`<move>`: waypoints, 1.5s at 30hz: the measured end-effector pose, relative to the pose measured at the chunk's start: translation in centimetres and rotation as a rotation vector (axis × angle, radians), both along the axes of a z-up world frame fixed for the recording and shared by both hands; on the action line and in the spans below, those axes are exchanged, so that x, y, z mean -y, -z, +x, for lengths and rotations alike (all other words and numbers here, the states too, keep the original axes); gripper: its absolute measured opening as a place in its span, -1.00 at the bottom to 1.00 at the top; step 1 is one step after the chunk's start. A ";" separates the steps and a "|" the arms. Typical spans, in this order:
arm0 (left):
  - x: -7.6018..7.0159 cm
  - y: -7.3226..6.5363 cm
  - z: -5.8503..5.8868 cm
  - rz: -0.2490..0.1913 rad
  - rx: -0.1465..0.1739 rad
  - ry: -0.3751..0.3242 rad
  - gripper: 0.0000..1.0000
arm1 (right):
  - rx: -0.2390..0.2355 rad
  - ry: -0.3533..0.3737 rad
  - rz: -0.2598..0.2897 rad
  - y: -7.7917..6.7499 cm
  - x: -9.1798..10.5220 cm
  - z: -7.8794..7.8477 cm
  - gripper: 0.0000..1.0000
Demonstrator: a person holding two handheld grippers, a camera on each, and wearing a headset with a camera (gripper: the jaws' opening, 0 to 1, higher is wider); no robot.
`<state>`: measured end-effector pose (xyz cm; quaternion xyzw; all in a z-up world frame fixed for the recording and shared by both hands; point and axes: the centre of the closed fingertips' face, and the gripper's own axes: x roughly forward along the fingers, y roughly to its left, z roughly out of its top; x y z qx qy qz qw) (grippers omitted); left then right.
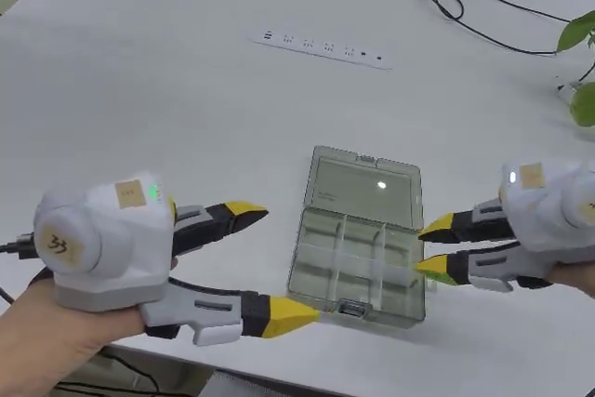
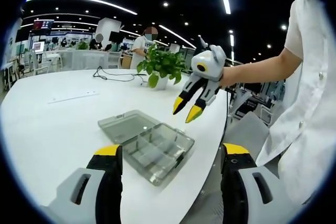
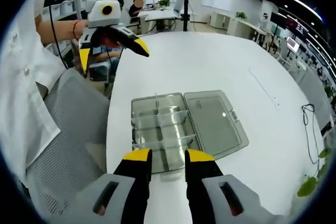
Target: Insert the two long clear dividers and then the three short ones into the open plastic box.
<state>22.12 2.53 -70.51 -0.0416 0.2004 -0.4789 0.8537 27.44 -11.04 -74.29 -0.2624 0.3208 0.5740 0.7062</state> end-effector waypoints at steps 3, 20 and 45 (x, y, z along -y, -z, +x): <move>-0.2 0.0 -0.1 0.013 0.002 0.007 0.62 | 0.014 0.066 0.035 -1.2 1.3 -0.7 -0.36; -0.3 1.2 -0.3 0.061 0.015 0.059 1.00 | 0.029 0.324 0.138 -0.4 6.4 -5.2 0.45; -0.4 2.6 -1.5 0.086 -0.013 0.076 1.00 | 0.018 0.367 0.157 0.9 8.0 -6.6 0.68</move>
